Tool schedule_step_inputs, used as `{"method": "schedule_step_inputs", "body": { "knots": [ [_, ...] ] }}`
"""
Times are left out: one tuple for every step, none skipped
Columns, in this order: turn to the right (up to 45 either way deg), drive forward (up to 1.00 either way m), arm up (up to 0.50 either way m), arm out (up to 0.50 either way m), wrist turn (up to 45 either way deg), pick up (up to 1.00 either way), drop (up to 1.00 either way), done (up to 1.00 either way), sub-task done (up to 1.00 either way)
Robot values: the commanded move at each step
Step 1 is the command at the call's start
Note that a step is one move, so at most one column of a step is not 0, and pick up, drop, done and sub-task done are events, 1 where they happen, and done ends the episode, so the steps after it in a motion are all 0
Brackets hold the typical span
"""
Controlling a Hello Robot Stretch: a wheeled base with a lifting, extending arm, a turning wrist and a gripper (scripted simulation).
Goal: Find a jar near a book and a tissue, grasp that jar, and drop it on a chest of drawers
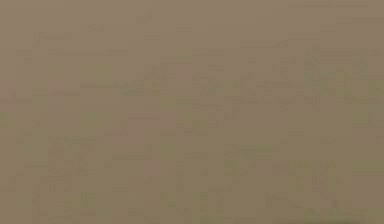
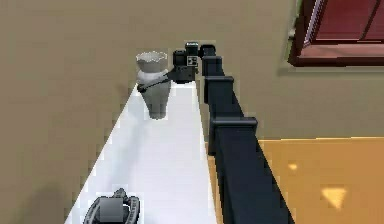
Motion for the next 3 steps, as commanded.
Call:
{"method": "schedule_step_inputs", "body": {
  "knots": [
    [0.0,0.0,0.0,0.0,21.0,0.0,0.0,0.0,0.0],
    [0.0,0.0,-0.28,0.0,0.0,0.0,0.0,0.0,0.0],
    [0.0,0.0,0.0,0.0,0.0,0.0,1.0,0.0,0.0]
  ]
}}
